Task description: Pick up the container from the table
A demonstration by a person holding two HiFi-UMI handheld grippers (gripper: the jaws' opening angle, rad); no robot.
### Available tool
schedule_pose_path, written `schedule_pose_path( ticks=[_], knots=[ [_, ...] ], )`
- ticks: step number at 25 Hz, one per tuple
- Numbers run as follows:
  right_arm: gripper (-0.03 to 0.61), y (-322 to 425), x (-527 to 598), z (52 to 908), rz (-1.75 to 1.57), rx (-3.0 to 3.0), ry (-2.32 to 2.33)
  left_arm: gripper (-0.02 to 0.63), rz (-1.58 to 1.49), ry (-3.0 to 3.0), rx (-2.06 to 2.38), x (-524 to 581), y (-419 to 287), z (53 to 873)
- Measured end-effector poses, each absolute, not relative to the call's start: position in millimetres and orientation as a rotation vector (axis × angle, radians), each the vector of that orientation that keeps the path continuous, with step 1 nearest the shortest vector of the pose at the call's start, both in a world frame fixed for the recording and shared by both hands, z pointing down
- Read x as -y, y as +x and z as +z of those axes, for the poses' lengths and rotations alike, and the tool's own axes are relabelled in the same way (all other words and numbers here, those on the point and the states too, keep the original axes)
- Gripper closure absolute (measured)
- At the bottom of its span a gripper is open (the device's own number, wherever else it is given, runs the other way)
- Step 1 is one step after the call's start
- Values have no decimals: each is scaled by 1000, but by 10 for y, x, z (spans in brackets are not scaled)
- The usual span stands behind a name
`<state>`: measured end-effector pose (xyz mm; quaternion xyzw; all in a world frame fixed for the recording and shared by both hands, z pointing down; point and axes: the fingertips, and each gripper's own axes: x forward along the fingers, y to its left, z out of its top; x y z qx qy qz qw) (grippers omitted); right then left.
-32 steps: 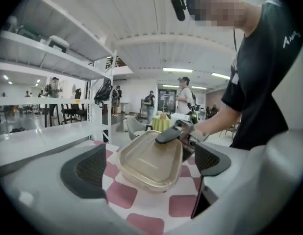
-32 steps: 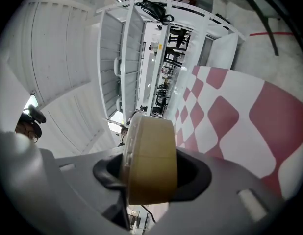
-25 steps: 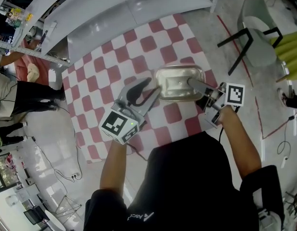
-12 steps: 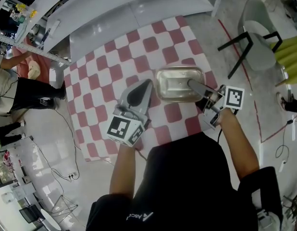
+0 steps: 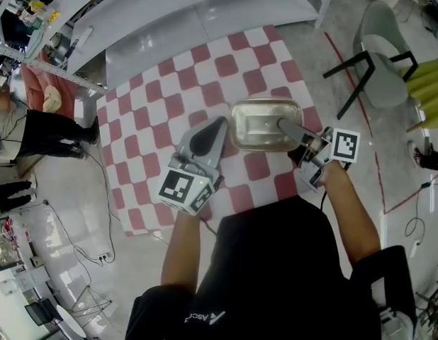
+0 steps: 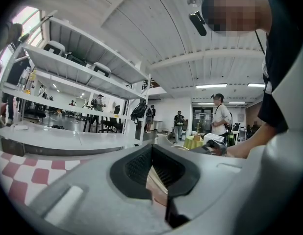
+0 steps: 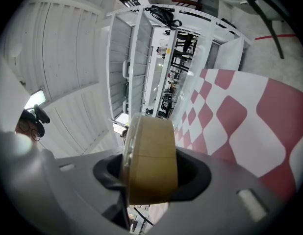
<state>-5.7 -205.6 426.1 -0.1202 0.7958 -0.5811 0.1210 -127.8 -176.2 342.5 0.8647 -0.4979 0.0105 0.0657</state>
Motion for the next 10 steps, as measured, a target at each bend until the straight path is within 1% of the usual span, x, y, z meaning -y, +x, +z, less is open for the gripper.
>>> schedule_pose_path(
  ticks=[10],
  knots=[
    [382, -1, 2092, 4260, -1689, -2322, -355, 603, 34, 2624, 1485, 1755, -1228, 3476]
  ],
)
